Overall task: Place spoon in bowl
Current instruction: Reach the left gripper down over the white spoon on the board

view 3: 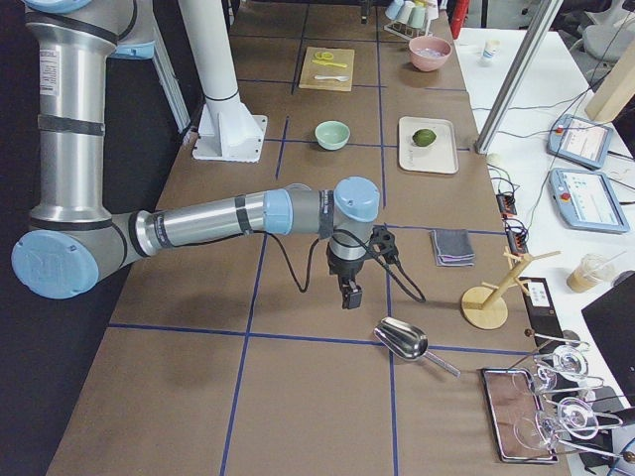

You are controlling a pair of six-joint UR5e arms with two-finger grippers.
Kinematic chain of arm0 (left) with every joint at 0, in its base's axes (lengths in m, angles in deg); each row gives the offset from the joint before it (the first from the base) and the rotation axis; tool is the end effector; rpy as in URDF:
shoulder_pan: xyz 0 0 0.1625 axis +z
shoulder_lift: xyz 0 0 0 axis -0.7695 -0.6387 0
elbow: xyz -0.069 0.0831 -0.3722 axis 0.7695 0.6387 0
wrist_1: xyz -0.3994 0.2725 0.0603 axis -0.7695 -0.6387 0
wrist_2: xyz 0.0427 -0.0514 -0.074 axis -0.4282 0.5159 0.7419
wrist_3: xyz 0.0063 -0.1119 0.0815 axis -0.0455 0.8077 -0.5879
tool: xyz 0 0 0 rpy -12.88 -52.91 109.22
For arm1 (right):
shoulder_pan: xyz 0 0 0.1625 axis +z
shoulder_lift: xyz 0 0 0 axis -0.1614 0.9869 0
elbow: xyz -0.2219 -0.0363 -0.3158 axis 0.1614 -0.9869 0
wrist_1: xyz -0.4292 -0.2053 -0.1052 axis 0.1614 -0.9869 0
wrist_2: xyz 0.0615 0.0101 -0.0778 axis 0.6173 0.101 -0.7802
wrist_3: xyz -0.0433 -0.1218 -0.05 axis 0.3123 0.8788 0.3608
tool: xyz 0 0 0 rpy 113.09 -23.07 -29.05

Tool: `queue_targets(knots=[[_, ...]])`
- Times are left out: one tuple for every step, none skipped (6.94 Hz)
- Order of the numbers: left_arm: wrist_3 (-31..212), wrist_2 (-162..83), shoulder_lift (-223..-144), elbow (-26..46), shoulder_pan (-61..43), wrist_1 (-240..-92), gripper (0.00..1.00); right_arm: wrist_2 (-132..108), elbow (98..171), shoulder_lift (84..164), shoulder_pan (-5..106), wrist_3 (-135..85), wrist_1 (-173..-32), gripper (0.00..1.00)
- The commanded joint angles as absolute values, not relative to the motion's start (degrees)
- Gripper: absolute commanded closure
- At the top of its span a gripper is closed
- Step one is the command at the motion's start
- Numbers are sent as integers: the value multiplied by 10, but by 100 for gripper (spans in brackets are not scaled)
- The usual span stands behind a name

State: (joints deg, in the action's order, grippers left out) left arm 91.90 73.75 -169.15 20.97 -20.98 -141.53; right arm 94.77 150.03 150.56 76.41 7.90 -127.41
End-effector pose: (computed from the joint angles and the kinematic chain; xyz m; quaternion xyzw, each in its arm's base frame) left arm 0.1622 -0.5887 0.4663 0.0378 0.4068 0.0879 0.9085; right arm 0.0052 -0.5200 0.5519 0.0420 -0.3395 -0.1701 0.9241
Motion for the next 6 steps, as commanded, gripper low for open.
queue_targets(knots=[[1037, 716, -1663, 284, -143, -1422, 0, 950, 1502, 1520, 771, 79, -1271, 0], [1125, 675, -1656, 300, -85, -1457, 0, 950, 1501, 1520, 771, 79, -1271, 0], [1211, 632, -1654, 291, -27, -1524, 0, 950, 1502, 1520, 771, 79, -1271, 0], [1268, 602, -1654, 284, 26, -1561, 0, 950, 1506, 1525, 771, 78, -1271, 0], [1291, 583, -1655, 283, 57, -1565, 0, 950, 1507, 1526, 771, 79, -1271, 0], [1289, 578, -1655, 278, 72, -1565, 0, 951, 1507, 1528, 771, 79, -1271, 0]])
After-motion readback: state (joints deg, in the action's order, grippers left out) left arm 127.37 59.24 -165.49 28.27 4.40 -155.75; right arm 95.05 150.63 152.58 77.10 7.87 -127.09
